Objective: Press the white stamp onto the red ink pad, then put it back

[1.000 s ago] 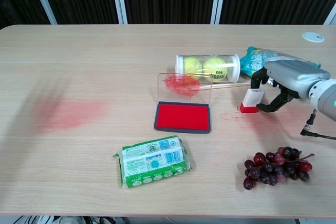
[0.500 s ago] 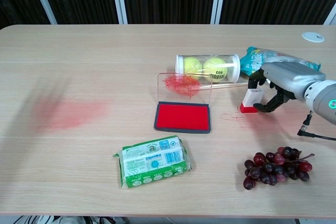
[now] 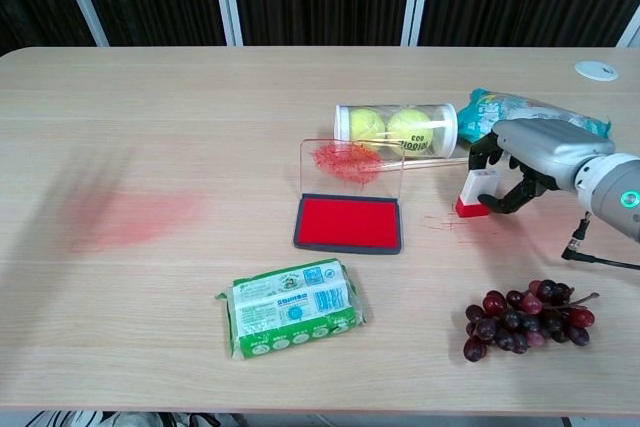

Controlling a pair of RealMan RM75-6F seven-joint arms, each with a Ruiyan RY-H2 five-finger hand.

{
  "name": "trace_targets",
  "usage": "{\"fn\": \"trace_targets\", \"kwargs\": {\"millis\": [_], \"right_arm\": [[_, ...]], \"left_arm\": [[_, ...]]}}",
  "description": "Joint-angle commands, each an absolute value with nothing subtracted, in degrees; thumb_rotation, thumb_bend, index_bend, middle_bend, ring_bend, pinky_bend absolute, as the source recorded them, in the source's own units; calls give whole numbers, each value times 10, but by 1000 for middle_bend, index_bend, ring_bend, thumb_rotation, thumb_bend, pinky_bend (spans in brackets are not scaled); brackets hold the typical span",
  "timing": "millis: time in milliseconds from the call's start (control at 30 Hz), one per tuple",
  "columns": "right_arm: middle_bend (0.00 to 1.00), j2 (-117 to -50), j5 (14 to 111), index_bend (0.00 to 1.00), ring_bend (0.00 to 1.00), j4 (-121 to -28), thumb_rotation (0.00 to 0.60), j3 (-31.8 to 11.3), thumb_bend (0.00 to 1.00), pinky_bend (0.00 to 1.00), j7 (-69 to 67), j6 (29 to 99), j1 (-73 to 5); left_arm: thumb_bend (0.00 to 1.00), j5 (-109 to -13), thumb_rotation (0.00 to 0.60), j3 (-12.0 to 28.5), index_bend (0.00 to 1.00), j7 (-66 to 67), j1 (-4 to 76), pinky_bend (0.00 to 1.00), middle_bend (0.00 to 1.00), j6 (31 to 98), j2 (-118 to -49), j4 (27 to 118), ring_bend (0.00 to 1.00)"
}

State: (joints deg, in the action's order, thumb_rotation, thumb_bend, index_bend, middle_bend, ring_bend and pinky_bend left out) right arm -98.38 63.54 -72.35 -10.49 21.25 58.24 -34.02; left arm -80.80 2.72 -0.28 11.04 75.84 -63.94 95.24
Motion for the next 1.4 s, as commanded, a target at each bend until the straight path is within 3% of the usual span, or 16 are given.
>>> {"fn": "trace_targets", "kwargs": {"millis": [33,167,433,667,933,1400], "right_arm": [[468,-985,638,623,359,-723,600,-104,556,395,212,584,-341],[545,-987,651,701,425,-719,600,-102,612,445,207,594,-339],[591,-983,684,744,476,-724,600,-99,637,491,182,616,-336],[624,-958,718,780,519,-779,600,-91,646,557,181,637,-332],[640,-957,724,797,535,-848,600,-91,651,557,221,636,-342],[645,-1043,657,803,538,-819,600,-128,676,557,291,616,-384]], "left_arm": [[25,-808,600,27,0,-3,110,0,0,758,-639,953,0],[25,-807,600,27,0,-4,111,0,0,758,-639,953,0],[25,-807,600,27,0,-5,111,0,0,757,-638,954,0],[24,-808,600,27,0,-4,110,0,0,759,-639,954,0],[25,-809,600,26,0,-6,110,0,0,759,-638,954,0],[24,-811,600,25,0,-13,112,0,0,754,-636,953,0]]}}
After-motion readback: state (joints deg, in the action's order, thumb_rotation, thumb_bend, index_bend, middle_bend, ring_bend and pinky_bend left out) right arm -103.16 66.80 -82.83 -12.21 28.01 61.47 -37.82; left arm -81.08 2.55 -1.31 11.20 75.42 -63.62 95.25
